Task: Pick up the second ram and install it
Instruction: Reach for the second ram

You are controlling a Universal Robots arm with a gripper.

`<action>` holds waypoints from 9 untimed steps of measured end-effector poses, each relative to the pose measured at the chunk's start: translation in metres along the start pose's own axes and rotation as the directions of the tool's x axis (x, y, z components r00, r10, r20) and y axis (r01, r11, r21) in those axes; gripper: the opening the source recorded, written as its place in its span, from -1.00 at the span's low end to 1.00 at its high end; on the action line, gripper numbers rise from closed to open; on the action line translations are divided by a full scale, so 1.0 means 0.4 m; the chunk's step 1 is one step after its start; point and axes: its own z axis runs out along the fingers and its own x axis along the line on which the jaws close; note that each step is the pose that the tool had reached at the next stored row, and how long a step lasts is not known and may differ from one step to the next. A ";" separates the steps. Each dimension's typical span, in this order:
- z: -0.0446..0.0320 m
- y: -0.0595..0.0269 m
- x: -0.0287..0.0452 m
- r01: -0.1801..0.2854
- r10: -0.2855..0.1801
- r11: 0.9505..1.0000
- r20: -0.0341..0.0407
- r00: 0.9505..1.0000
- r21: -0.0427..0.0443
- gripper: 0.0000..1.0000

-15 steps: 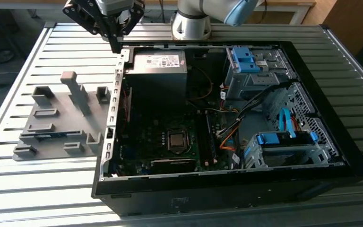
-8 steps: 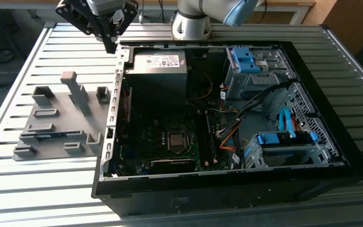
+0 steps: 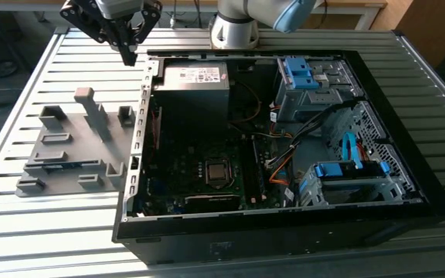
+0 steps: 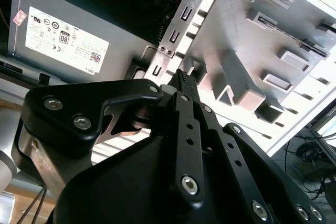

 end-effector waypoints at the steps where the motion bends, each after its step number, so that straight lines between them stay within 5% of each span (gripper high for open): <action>1: 0.000 0.000 0.003 0.000 0.000 1.000 0.000 1.000 0.000 -0.79; 9: 0.000 -0.002 0.028 0.000 0.000 1.000 0.000 1.000 0.000 -0.79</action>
